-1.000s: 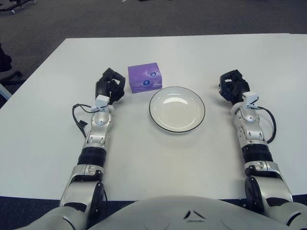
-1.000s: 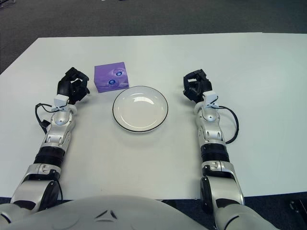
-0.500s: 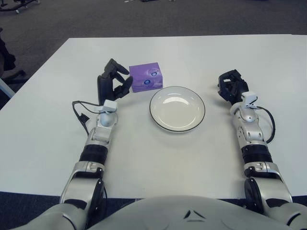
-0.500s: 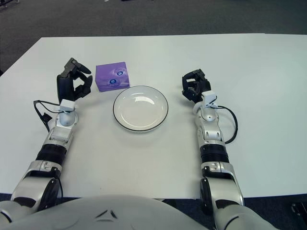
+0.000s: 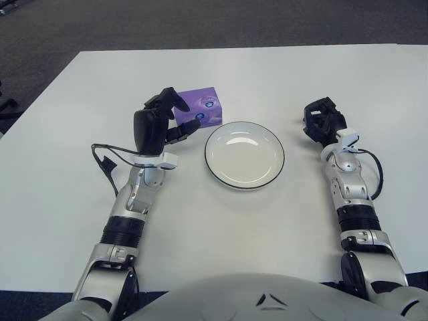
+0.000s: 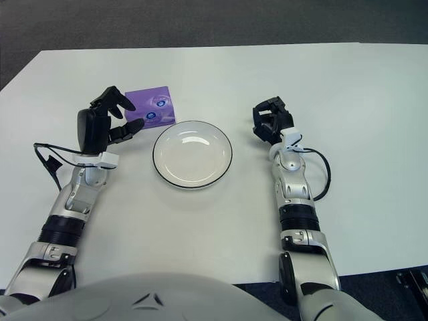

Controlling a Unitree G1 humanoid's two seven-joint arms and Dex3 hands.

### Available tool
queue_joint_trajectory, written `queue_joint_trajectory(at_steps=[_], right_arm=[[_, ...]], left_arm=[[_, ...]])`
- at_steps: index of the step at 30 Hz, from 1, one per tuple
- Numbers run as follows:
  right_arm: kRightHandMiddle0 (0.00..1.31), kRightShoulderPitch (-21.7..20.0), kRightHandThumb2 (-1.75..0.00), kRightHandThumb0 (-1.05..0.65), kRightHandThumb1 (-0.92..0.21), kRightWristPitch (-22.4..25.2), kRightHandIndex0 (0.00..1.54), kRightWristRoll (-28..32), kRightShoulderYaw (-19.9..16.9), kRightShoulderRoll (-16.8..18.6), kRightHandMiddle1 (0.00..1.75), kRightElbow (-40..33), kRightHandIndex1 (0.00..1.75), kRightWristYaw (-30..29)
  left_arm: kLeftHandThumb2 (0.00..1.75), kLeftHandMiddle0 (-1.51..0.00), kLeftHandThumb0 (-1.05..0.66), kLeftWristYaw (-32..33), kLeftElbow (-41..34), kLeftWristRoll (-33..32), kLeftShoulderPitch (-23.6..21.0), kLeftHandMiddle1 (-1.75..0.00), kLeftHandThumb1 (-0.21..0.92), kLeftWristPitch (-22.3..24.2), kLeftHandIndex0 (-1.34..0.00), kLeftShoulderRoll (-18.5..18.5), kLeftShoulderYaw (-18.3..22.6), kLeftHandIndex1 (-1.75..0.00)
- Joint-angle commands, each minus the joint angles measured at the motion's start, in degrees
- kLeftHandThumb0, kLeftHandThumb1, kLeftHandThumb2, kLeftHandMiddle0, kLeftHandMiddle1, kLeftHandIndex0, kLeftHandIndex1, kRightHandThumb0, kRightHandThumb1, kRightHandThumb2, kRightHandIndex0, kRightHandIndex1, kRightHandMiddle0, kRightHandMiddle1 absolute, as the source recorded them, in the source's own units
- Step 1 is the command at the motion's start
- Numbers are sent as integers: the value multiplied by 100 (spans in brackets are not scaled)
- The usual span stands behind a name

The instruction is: Put the tissue paper into the plate.

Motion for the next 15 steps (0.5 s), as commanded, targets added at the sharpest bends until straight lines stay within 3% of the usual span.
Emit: queue_joint_trajectory(at_steps=[1, 6, 7, 9, 15], right_arm=[[31, 761, -70, -37, -77, 102, 67, -46, 152, 474, 173, 284, 175, -44], [31, 768, -70, -37, -77, 144, 67, -48, 175, 477, 173, 239, 175, -61], [31, 764, -70, -37, -77, 151, 67, -50, 179, 479, 173, 237, 175, -65], [31, 760, -70, -37, -77, 162, 67, -50, 186, 481, 173, 231, 175, -70], [31, 723, -70, -37, -77, 164, 67, -41, 200, 478, 173, 281, 175, -73]], left_arm=[[47, -84, -35, 21, -154, 214, 99, -175, 92, 151, -63, 88, -105, -161], [45, -78, -34, -290, -510, 124, -30, -175, 92, 312, -64, 91, -152, -150], [40, -75, -35, -317, -514, 106, -68, -175, 92, 323, -57, 97, -156, -150], [34, -72, -35, -361, -492, 90, -186, -175, 92, 330, -50, 117, -168, -150], [29, -63, -36, -180, -43, 352, -778, -172, 92, 29, -46, 416, -327, -149]])
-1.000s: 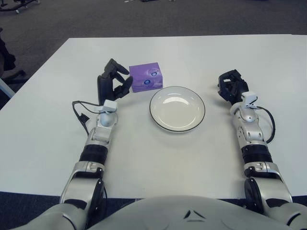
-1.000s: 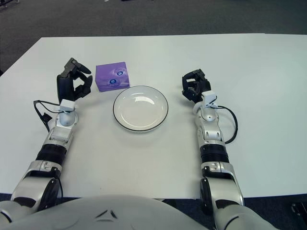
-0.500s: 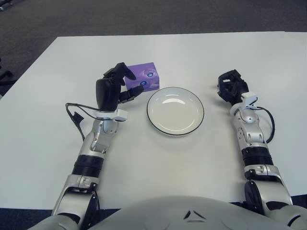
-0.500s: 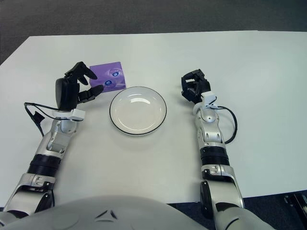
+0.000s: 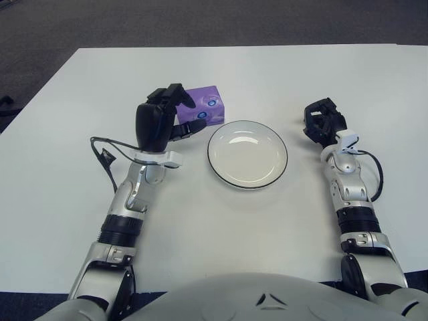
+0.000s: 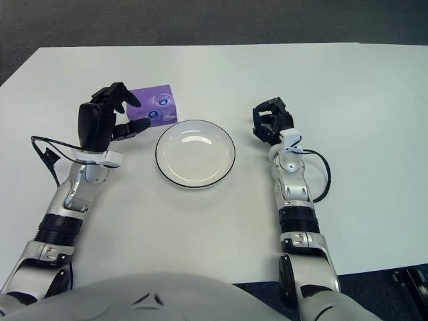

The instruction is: Put the tissue paper into the plate.

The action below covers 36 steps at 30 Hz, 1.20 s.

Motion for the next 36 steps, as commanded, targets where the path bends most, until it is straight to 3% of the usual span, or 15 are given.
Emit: queue_joint_trajectory(at_steps=[1, 7, 11, 12, 13, 15, 18, 22, 29, 36], right_arm=[[31, 624, -70, -37, -77, 140, 67, -20, 136, 458, 173, 389, 175, -1], [31, 608, -70, -37, -77, 131, 68, -10, 134, 455, 173, 416, 175, 14], [32, 607, -73, -37, -75, 124, 68, -5, 132, 453, 174, 420, 175, 25], [32, 607, -73, -37, -75, 122, 68, -4, 131, 452, 174, 421, 175, 27], [32, 607, -74, -37, -75, 120, 68, -2, 131, 451, 174, 422, 175, 31], [32, 607, -74, -38, -75, 119, 68, -1, 131, 451, 174, 423, 175, 35], [32, 607, -76, -38, -74, 119, 69, 0, 131, 453, 174, 423, 175, 39], [32, 615, -76, -38, -73, 108, 69, 8, 124, 446, 175, 431, 175, 58], [32, 605, -77, -38, -73, 97, 69, 15, 121, 445, 175, 460, 175, 79], [33, 608, -78, -38, -72, 78, 70, 20, 114, 439, 175, 482, 175, 104]], left_arm=[[29, -61, -36, 136, 231, 250, -490, -170, 92, -149, -45, 277, -119, -149], [31, -50, -36, 166, 463, 560, -890, -147, 92, -42, -42, 467, -294, -150], [32, -44, -36, 41, 603, 675, -1100, -114, 92, 87, -40, 561, -413, -153], [28, -43, -40, 18, 632, 715, -1144, -97, 92, 130, -38, 586, -447, -122], [26, -45, -42, -16, 680, 810, -1213, -89, 92, 189, -40, 638, -503, -108], [22, -50, -50, -38, 770, 976, -1324, -49, 92, 276, -45, 732, -605, -63], [24, -50, -60, 10, 913, 1205, -1465, -20, 92, 381, -47, 834, -754, -36], [28, -46, -68, 94, 1150, 1429, -1665, -5, 92, 508, -45, 875, -958, -24], [36, -36, -77, 124, 1704, 1472, -2021, 0, 92, 598, -40, 828, -1226, -16], [53, -20, -94, -683, 2182, 1032, -2289, 0, 92, 495, -26, 835, -1410, -6]])
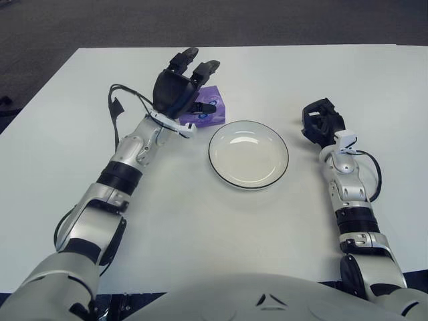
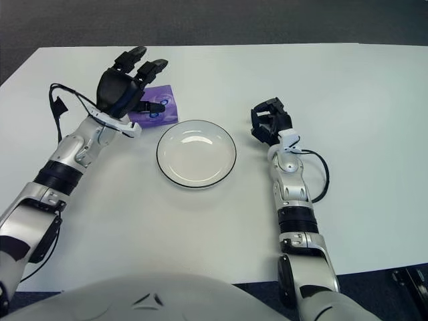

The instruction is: Put the tissue paper into the plate.

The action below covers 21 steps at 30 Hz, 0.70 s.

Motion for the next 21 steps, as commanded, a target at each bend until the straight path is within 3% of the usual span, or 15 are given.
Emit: queue_joint_trajectory(at_steps=[1, 7, 21], right_arm=[[33, 631, -78, -38, -72, 103, 70, 10, 101, 414, 175, 468, 175, 34], [33, 626, -79, -38, -72, 98, 70, 5, 99, 414, 175, 480, 175, 43], [33, 627, -79, -38, -71, 93, 71, -9, 110, 406, 175, 483, 175, 58]], left_arm=[[55, -18, -96, -343, 211, -227, -171, 0, 92, -52, -24, 41, -103, -5], [66, -10, -104, -1131, 548, -714, -306, 0, 92, -220, -15, 18, -199, -1], [67, -7, -105, -2496, 1311, -1734, -541, 0, 92, -452, -12, -109, -196, 0]])
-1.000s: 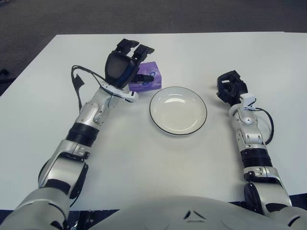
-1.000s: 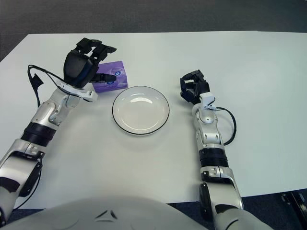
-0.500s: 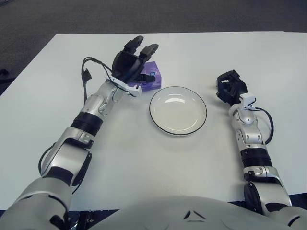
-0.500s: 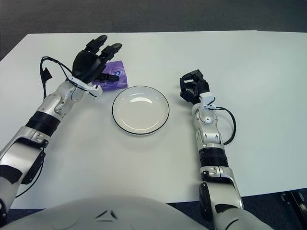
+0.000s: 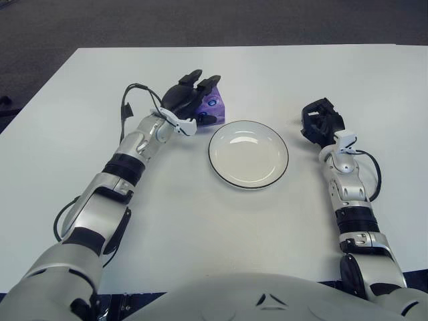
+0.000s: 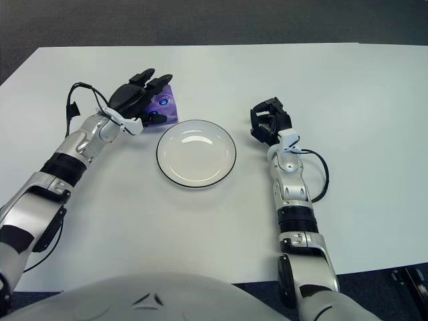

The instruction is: Put the tissue paper into the plate.

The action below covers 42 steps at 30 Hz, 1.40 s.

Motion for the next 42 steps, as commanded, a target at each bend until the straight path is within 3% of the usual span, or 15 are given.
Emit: queue_joint_trajectory(at_steps=[1, 13, 24, 29, 31, 33, 37, 39, 40, 41, 42], right_arm=[[33, 634, -79, -38, -71, 130, 71, -8, 112, 406, 175, 449, 175, 26], [33, 642, -79, -38, -71, 154, 71, -15, 122, 400, 175, 418, 175, 33], [33, 654, -79, -38, -72, 138, 71, -6, 119, 391, 175, 419, 175, 67], [33, 660, -79, -38, -72, 139, 71, -14, 121, 390, 175, 410, 175, 83], [33, 663, -79, -38, -72, 139, 71, -16, 123, 389, 175, 408, 175, 87], [33, 665, -79, -38, -72, 139, 71, -18, 126, 388, 175, 406, 175, 92], [33, 677, -78, -38, -72, 161, 70, -28, 143, 379, 175, 372, 175, 100], [33, 679, -78, -38, -72, 166, 70, -37, 151, 371, 175, 370, 175, 106], [33, 681, -78, -38, -72, 175, 70, -47, 162, 361, 175, 365, 175, 114], [33, 683, -78, -38, -72, 182, 70, -54, 170, 353, 175, 362, 175, 120], [33, 685, -78, -38, -72, 189, 70, -61, 179, 344, 175, 359, 175, 130]], left_arm=[[67, -7, -105, -375, 103, -233, -165, 0, 92, -8, -12, 11, -7, 0], [69, -6, -105, -1115, 60, -537, -181, 0, 92, 271, -9, 40, -42, 0], [70, -5, -105, -1018, 374, -289, -230, 0, 92, 483, -8, 20, -252, 0], [72, -10, -105, -841, 595, -229, -260, -2, 92, 411, -8, 11, -339, 0], [72, -25, -105, -771, 646, -218, -273, -2, 92, 375, -8, 19, -368, 0], [72, -39, -105, -600, 693, -119, -295, -3, 92, 340, -14, 42, -434, -2], [47, -73, -76, 169, 908, 339, -361, -9, 92, 326, -47, 84, -670, -11], [39, -81, -67, 512, 1079, 502, -394, -11, 92, 318, -56, 66, -772, -13], [33, -79, -59, 813, 1326, 631, -450, -25, 92, 291, -62, 33, -870, -14], [26, -70, -52, 1040, 1518, 725, -496, -49, 92, 267, -67, 7, -945, -16], [24, -66, -49, 1267, 1769, 803, -563, -60, 92, 209, -69, -14, -1020, -17]])
